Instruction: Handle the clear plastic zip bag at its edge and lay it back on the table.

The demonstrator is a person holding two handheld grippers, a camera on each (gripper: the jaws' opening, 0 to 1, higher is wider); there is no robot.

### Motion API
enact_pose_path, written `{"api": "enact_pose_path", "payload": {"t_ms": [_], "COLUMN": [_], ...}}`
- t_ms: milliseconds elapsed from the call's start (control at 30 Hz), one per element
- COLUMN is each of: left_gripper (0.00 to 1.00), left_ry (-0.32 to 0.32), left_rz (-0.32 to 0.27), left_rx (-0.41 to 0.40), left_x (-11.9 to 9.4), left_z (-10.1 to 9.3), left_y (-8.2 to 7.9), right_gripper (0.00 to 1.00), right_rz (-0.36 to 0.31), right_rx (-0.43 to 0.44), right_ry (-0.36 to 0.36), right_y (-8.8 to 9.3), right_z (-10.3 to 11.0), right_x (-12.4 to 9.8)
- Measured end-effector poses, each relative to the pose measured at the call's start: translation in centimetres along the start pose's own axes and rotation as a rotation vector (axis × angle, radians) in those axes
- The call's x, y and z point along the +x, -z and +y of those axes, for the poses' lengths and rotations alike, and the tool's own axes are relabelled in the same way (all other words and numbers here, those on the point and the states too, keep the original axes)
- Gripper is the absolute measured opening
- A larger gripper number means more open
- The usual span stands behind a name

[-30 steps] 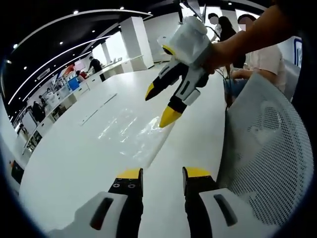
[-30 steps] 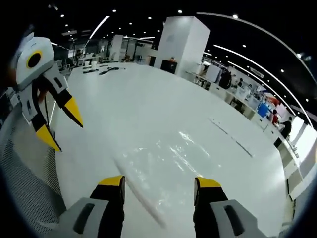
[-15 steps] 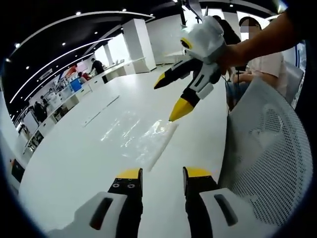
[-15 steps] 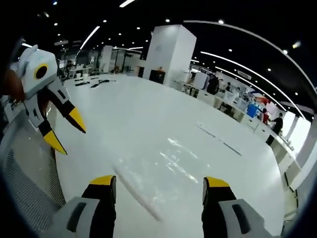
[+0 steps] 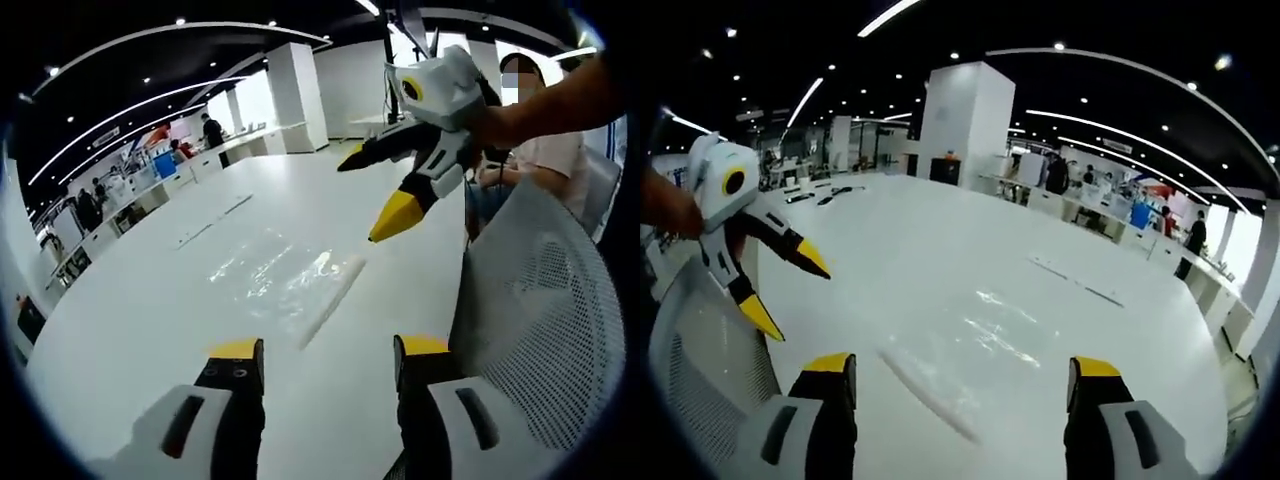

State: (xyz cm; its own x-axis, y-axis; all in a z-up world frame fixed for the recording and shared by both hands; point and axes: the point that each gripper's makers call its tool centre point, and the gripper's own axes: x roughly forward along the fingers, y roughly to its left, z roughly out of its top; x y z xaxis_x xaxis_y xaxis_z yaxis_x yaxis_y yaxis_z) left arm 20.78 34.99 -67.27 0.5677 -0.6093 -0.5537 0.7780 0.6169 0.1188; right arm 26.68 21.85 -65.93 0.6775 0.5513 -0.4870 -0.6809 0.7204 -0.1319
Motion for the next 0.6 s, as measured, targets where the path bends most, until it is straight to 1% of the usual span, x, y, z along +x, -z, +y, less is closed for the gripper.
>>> {"api": "enact_pose_path", "payload": {"t_ms": [67, 133, 200, 300, 367, 500, 567, 600], "left_gripper": [0.64, 0.68, 0.7, 0.8, 0.86, 0.87, 0.89, 0.91], "left_ry": [-0.008, -0.014, -0.008, -0.021, -0.037, -0.029, -0.033, -0.045], "left_rz": [-0.011, -0.01, -0.015, -0.009, -0.021, -0.022, -0.027, -0.042], "left_rx": [-0.02, -0.035, -0.058, -0.081, -0.081, -0.106, -0.118, -0.139], "left_x": [-0.2, -0.2, -0.3, -0.3, -0.5, -0.9, -1.1, -1.3], "left_z": [0.2, 0.2, 0.0, 0.1, 0.3, 0.1, 0.1, 0.3], "left_y": [0.0, 0.1, 0.2, 0.7, 0.9, 1.3, 1.4, 1.2], "right_gripper": [0.9, 0.91, 0.92, 0.95, 0.96, 0.97, 0.97, 0.97], "right_rz": [-0.004, -0.006, -0.007, -0.017, -0.023, -0.041, -0.046, -0.049], "right_rx": [0.012, 0.022, 0.052, 0.061, 0.06, 0.081, 0.074, 0.071], "right_ry": [-0.002, -0.004, -0.014, -0.014, -0.012, -0.004, 0.002, 0.007], "right_y": [0.0, 0.0, 0.0, 0.2, 0.4, 0.3, 0.4, 0.4], "right_z": [0.1, 0.2, 0.6, 0.9, 1.0, 1.3, 1.4, 1.4], "right_x": [-0.3, -0.6, -1.0, -1.5, -2.0, -2.8, -3.1, -3.3]}}
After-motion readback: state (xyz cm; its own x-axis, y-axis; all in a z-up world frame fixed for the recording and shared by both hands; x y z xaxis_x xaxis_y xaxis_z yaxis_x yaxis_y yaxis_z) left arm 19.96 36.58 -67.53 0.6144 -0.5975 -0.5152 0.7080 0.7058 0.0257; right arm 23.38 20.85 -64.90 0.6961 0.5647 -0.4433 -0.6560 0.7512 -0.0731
